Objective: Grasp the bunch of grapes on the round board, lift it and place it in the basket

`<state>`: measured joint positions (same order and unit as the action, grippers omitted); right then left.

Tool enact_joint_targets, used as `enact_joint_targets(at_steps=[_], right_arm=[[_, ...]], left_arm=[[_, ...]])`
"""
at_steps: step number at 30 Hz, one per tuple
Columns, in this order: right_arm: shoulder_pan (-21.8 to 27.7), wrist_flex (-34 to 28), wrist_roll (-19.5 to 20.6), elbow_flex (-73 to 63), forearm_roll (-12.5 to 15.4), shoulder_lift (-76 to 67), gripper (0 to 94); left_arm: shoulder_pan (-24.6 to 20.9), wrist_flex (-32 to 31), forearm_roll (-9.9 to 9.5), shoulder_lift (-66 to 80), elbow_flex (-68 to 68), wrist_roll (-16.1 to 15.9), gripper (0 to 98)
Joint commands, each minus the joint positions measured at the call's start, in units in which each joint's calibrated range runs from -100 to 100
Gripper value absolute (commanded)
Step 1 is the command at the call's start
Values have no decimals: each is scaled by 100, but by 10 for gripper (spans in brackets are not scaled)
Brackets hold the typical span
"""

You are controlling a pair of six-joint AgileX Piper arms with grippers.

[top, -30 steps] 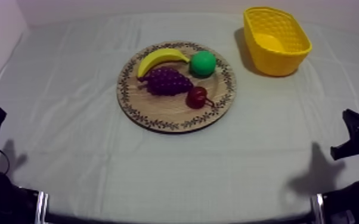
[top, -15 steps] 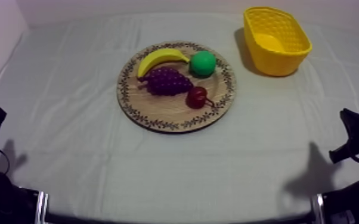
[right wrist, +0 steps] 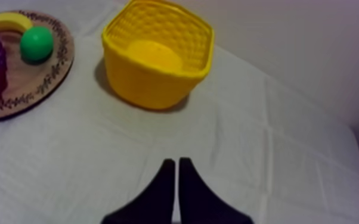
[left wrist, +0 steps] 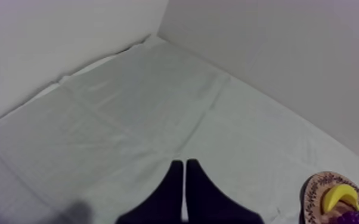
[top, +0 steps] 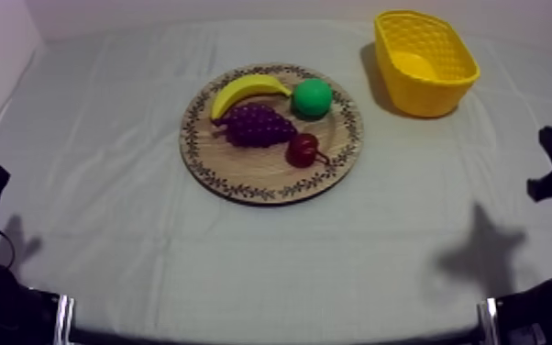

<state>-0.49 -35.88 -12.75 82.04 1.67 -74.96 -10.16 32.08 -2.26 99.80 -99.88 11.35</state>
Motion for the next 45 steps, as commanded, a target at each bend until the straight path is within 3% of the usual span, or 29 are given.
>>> enact_joint_targets(at_steps=[1,12,18,29,35,45], right_arm=[[-32,-85,69,-801,-37,463,6],[-71,-1753,-325,-3297,419,1728,6],[-202,-2199,-522,-4322,669,2502,6],[-1354,-2071,-327,-5481,355,4196,6],[-1805,-2127,-314,-6018,343,4920,6],[-2388,-3039,-229,-7668,332,6079,6]], left_arm=[[-1,2,-1,3,-1,1,1],[-1,2,-1,3,-1,1,1],[-1,2,-1,3,-1,1,1],[-1,2,-1,3,-1,1,1],[-1,2,-1,3,-1,1,1],[-1,2,-1,3,-1,1,1]])
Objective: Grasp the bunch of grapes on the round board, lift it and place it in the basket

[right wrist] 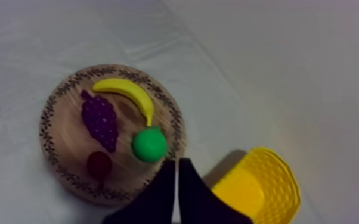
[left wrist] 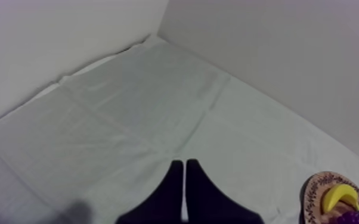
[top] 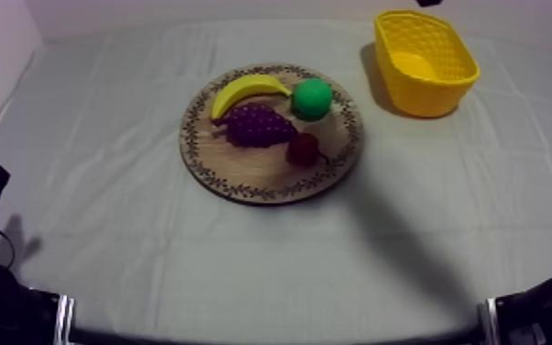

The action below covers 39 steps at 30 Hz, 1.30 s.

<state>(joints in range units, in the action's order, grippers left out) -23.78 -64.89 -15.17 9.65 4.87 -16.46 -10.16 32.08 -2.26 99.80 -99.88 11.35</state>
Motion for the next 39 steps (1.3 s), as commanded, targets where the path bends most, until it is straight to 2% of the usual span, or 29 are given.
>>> enact_joint_targets(at_steps=[1,16,27,39], right_arm=[[-96,-232,22,-618,18,348,6],[-498,-1392,125,-2373,-76,1956,7],[-645,-1503,129,-2313,-374,2915,7],[-790,-1154,29,-1932,-428,3311,7]], left_arm=[[-1,2,-1,3,-1,1,1],[-1,2,-1,3,-1,1,1],[-1,2,-1,3,-1,1,1],[-1,2,-1,3,-1,1,1]])
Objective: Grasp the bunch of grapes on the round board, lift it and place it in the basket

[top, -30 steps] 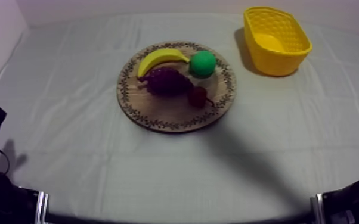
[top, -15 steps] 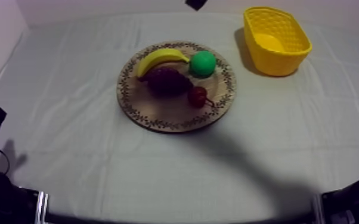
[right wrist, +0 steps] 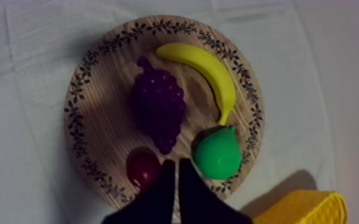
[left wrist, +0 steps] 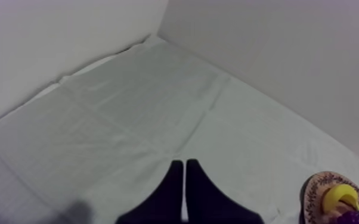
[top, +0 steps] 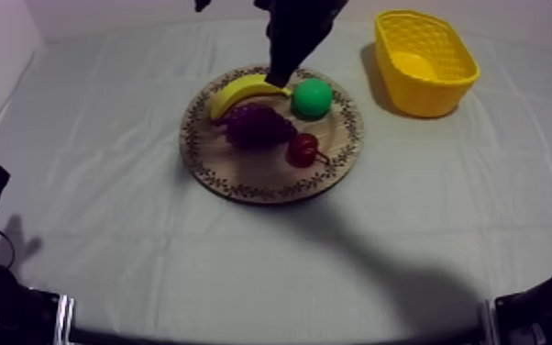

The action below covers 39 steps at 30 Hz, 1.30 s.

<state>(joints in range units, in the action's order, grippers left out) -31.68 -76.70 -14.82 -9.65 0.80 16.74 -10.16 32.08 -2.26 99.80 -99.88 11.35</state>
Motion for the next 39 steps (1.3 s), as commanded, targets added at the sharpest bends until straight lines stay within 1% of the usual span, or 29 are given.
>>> enact_joint_targets(at_steps=[1,6,8,10,12,15,19,21,24,27,30,39], right_arm=[[-3,57,-14,0,-21,-9,7],[-24,204,-15,11,-49,-40,7],[-42,277,55,36,-89,-58,9],[-50,342,141,89,-117,-71,29],[-47,452,180,173,-101,-88,77],[-39,617,250,312,-100,-116,262],[-43,753,186,563,-122,-173,555],[-37,857,169,682,-154,-205,651],[-42,950,135,798,-210,-233,742],[-72,1001,121,845,-283,-245,793],[-88,1037,111,877,-314,-259,814],[-101,1296,22,1132,-324,-191,824]], left_arm=[[-1,2,-1,3,-1,1,1],[-1,2,-1,3,-1,1,1],[-1,2,-1,3,-1,1,1],[-1,2,-1,3,-1,1,1],[-1,2,-1,3,-1,1,1],[-1,2,-1,3,-1,1,1],[-1,2,-1,3,-1,1,1],[-1,2,-1,3,-1,1,1],[-1,2,-1,3,-1,1,1],[-1,2,-1,3,-1,1,1],[-1,2,-1,3,-1,1,1],[-1,2,-1,3,-1,1,1]])
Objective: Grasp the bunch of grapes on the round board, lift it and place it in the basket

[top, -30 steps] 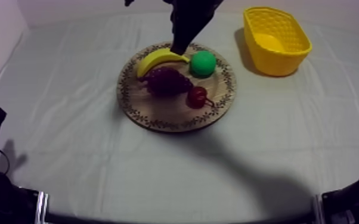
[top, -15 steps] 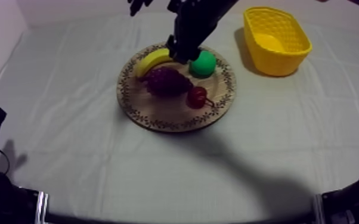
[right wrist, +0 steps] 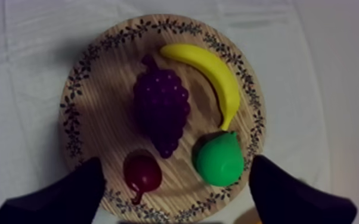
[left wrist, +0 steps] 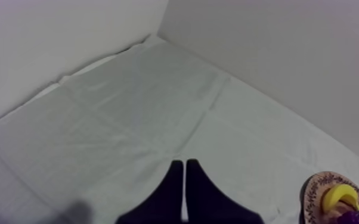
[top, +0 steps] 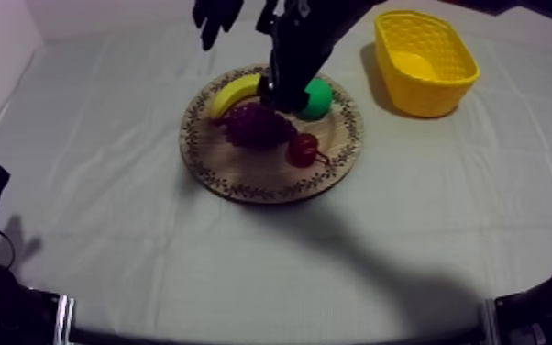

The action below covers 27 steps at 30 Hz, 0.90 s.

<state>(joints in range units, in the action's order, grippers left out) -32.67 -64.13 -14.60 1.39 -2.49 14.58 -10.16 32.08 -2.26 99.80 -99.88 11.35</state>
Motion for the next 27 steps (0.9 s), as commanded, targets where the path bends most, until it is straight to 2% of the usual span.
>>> enact_joint_targets(at_steps=[1,14,22,27], right_arm=[[-2,91,-6,60,2,53,823],[-94,512,97,-63,-179,1006,844],[-62,838,46,-329,-132,1757,822],[-32,839,34,-650,-130,2188,817]], left_arm=[[-1,2,-1,3,-1,1,1],[-1,2,-1,3,-1,1,1],[-1,2,-1,3,-1,1,1],[-1,2,-1,3,-1,1,1]])
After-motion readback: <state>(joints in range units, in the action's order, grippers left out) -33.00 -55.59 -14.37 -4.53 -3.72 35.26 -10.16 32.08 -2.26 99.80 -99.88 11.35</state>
